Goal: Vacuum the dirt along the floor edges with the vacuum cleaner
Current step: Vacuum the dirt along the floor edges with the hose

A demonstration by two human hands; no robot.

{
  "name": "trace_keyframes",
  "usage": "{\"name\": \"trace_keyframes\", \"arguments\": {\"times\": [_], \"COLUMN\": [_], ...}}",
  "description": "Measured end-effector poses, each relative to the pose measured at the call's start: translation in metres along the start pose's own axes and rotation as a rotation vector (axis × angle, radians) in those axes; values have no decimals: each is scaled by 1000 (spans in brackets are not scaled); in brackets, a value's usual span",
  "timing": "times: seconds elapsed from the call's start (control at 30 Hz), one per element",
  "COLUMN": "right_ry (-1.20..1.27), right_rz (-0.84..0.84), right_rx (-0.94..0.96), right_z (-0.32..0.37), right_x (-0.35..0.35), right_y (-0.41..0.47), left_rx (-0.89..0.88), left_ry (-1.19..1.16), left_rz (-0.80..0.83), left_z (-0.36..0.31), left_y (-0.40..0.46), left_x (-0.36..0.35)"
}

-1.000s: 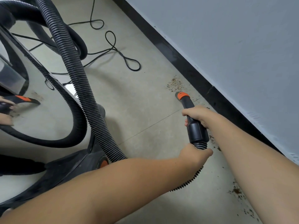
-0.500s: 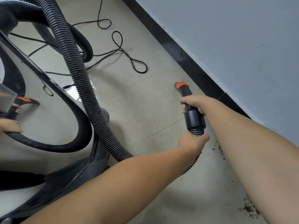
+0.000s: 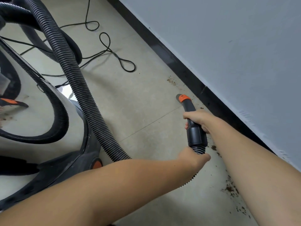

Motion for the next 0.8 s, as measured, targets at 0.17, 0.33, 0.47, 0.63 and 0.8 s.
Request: {"name": "trace_keyframes", "arguments": {"times": [0.17,0.33,0.47,0.63,0.8], "right_ry": [45,29,37,27,31], "right_rz": [-6,-39,-85,-114,-123], "right_rx": [-63,-95,-92,-89,-69], "right_z": [-28,-42,-42,-28,-12], "right_x": [14,32,39,41,36], "right_y": [-23,-31,-26,-7,16], "left_rx": [-15,6,-28,26,22], "left_ry": [83,103,119,5,-39], "left_rz": [57,100,77,116,105], "left_z": [8,9,1,-6,-12], "left_y": [-22,-36,-28,-13,10], "left_x": [-12,-26,-27,-25,-23]}}
Point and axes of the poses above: each hand's wrist, its own y-axis towards the middle knuckle, its own x-axis out of the back of the hand, z = x × y, the point moved 5 cm from there along y, towards the middle knuckle, and after that the axes turned 9 degrees about -z, right-handed, at the moved point
